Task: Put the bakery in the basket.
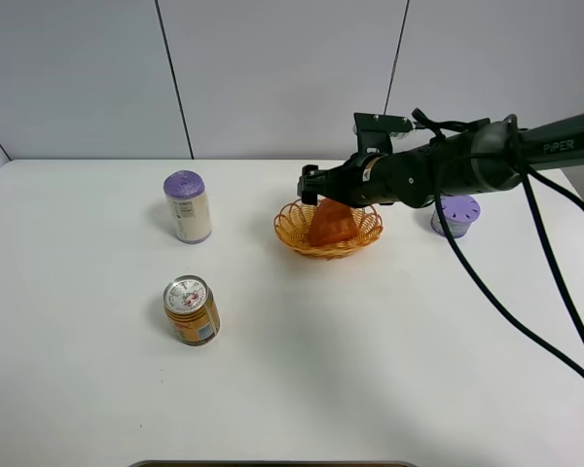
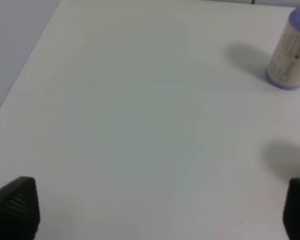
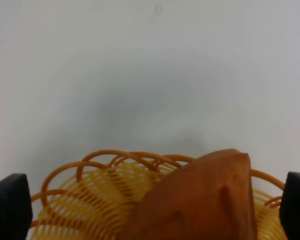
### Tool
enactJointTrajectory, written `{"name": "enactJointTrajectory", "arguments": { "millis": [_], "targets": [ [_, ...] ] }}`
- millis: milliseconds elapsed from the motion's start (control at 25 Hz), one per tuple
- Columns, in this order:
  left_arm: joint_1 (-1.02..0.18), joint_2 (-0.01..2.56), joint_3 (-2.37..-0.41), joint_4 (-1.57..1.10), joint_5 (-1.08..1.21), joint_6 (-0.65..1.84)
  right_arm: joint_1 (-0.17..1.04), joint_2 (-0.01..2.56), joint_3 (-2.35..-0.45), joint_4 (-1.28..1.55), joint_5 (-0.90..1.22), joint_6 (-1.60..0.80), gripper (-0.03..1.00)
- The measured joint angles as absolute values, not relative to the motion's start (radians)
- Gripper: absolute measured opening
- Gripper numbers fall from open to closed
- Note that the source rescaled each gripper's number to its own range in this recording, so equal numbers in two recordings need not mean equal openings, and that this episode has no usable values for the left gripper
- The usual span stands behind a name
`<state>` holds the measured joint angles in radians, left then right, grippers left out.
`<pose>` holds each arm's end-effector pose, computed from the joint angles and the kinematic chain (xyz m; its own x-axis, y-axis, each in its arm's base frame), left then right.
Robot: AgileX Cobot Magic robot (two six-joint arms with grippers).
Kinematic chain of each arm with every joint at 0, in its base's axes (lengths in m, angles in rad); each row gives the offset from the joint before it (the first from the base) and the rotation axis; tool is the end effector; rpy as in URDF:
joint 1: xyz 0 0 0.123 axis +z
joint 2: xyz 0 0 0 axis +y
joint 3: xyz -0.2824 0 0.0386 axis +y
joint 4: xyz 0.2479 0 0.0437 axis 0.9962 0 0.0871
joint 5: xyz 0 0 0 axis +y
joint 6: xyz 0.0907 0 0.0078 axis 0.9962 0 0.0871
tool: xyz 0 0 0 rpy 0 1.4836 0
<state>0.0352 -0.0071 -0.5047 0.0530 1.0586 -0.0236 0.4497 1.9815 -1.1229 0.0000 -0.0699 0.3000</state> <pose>-0.0066 0.0040 0.2787 -0.4430 -0.0132 -0.8964 -0.0755 0.9969 0.0226 0.3716 0.1794 0.1486 -0.6837 -0.0019 -0.7298 -0.2435 0.9433 0.2257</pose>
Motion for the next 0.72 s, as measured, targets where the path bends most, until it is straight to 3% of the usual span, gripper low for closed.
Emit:
{"name": "enactJointTrajectory", "arguments": {
  "millis": [720],
  "targets": [
    [0.035,-0.007,-0.505,0.053,1.059,-0.024,0.438,1.519,-1.123,-0.075,0.183,0.300,0.99]
  ]
}}
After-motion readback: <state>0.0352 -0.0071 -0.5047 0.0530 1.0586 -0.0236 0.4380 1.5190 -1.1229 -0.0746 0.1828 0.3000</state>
